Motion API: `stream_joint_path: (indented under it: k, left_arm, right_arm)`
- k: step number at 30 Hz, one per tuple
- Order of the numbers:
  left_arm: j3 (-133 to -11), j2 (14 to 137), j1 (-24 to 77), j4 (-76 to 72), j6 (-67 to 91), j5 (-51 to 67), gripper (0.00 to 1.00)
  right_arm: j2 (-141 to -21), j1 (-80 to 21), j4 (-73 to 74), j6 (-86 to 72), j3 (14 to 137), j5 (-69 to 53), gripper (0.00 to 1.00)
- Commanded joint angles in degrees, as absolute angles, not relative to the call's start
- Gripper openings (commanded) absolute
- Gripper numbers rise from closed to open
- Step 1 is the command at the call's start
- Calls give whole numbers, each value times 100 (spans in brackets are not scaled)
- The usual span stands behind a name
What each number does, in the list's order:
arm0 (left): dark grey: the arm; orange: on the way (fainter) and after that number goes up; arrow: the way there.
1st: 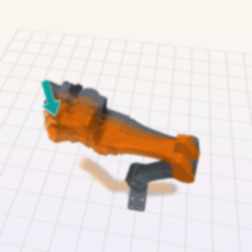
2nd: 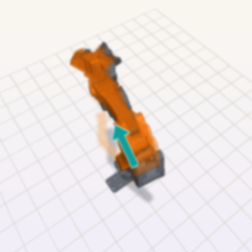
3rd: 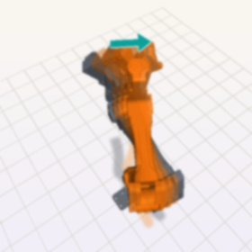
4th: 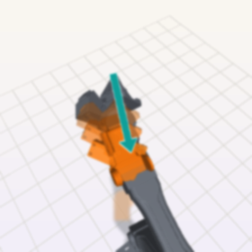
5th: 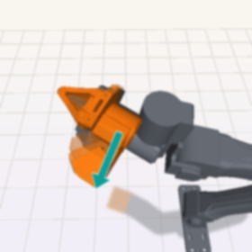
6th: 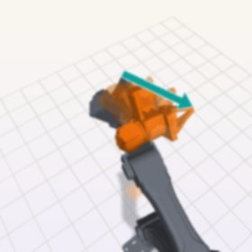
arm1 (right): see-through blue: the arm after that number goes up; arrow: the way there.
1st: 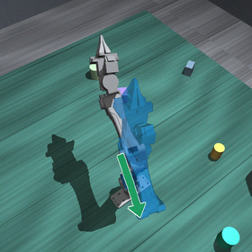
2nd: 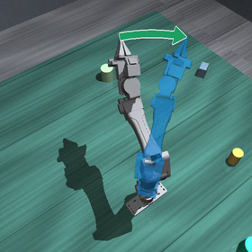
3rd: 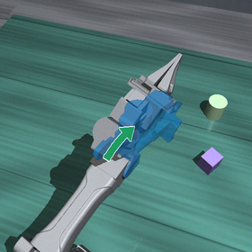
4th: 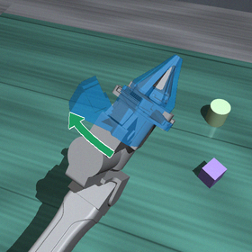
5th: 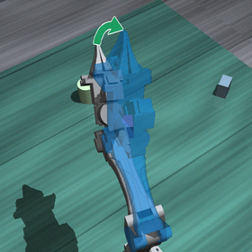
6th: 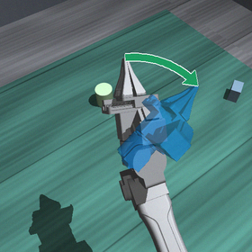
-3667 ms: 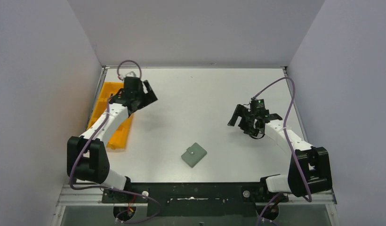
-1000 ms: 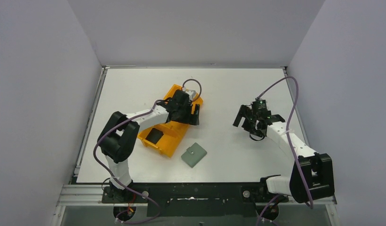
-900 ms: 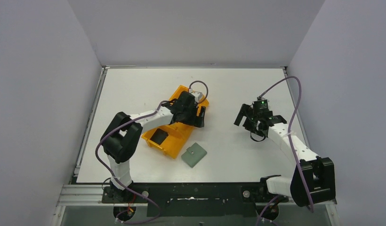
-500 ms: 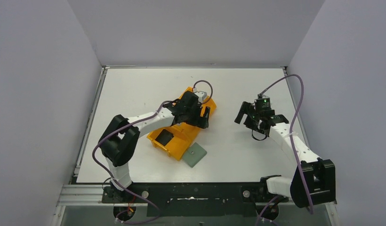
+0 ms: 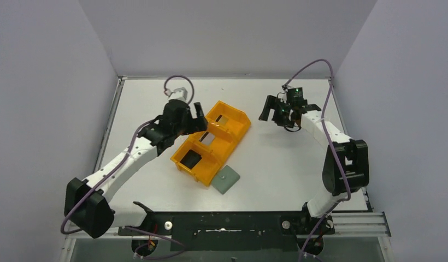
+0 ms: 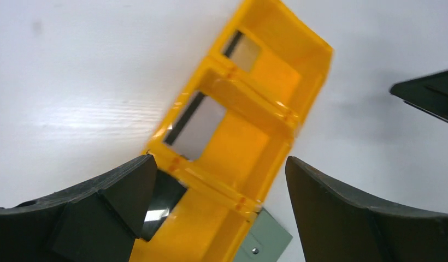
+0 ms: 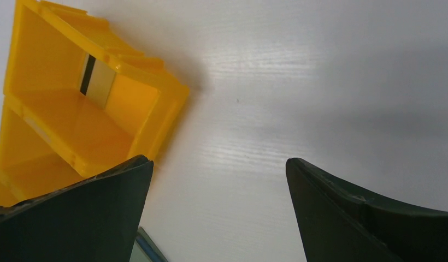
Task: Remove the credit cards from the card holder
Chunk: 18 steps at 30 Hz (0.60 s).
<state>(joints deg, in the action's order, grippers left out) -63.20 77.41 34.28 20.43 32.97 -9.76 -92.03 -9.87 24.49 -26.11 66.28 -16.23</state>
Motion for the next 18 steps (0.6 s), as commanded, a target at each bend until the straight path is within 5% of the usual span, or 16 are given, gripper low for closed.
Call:
stream_joint_path:
  k: [1, 10, 18]
  left_arm:
    - [-5668, 6675, 2939, 2749, 4249, -1952, 90]
    - [-4989, 5222, 2820, 3936, 5046, -2251, 91]
    - [-4421, 4703, 2806, 4229, 5513, -1212, 91]
  right_arm:
    - [-9811, -1125, 2177, -2212, 7569, -2222, 98]
    - [-11232, -1494, 2686, -1730, 9409, -2895, 98]
    - [-12108, -1706, 3076, -1433, 10501, -3288, 99]
